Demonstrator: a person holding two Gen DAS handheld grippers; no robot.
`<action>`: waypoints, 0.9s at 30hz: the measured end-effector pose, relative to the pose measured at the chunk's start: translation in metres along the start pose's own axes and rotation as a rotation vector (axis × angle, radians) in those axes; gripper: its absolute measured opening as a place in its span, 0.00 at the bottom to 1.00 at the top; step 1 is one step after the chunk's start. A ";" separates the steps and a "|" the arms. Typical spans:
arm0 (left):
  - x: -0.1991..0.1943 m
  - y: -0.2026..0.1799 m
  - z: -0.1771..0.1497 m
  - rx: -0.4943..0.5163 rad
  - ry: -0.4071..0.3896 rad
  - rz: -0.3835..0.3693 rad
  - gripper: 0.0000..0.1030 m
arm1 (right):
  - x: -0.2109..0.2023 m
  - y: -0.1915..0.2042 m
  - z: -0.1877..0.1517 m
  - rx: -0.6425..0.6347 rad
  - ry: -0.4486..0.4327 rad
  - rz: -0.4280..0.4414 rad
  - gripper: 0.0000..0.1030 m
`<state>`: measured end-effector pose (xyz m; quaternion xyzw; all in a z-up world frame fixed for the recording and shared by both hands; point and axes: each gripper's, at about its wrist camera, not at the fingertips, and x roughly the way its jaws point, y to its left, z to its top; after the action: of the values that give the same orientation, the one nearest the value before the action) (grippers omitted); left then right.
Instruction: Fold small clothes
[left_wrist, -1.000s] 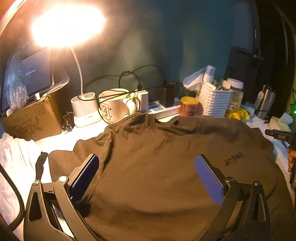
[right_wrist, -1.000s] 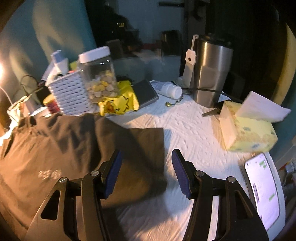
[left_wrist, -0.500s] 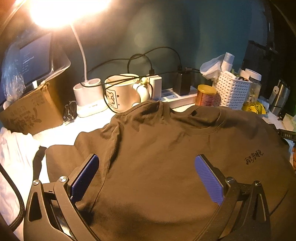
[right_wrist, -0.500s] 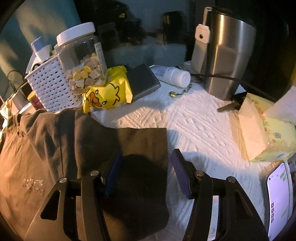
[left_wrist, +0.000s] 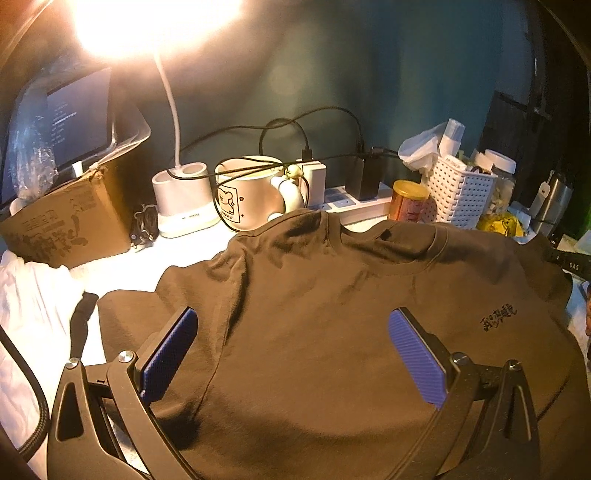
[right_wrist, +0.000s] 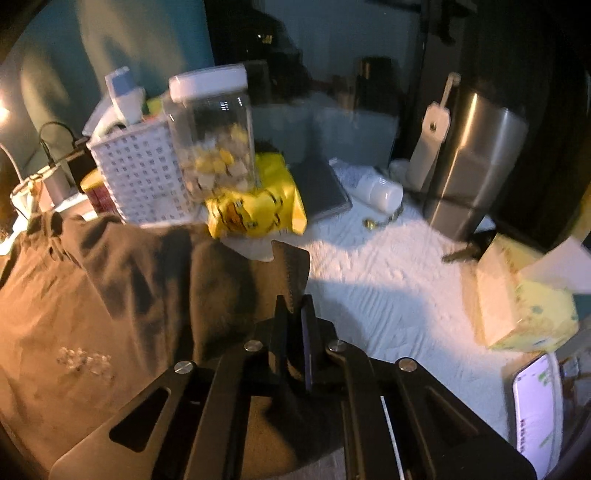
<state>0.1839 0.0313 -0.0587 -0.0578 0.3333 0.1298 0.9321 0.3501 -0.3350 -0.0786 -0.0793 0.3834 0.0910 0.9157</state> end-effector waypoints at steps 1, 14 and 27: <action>-0.002 0.001 0.000 -0.002 -0.006 -0.004 0.99 | -0.007 0.002 0.004 -0.007 -0.015 -0.001 0.07; -0.039 0.016 -0.002 0.028 -0.101 -0.035 0.99 | -0.072 0.050 0.015 -0.064 -0.099 0.058 0.06; -0.053 0.047 -0.005 -0.007 -0.136 -0.046 0.99 | -0.078 0.116 0.023 -0.103 -0.088 0.126 0.06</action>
<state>0.1287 0.0649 -0.0298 -0.0599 0.2674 0.1131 0.9551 0.2859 -0.2261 -0.0158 -0.0980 0.3417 0.1717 0.9188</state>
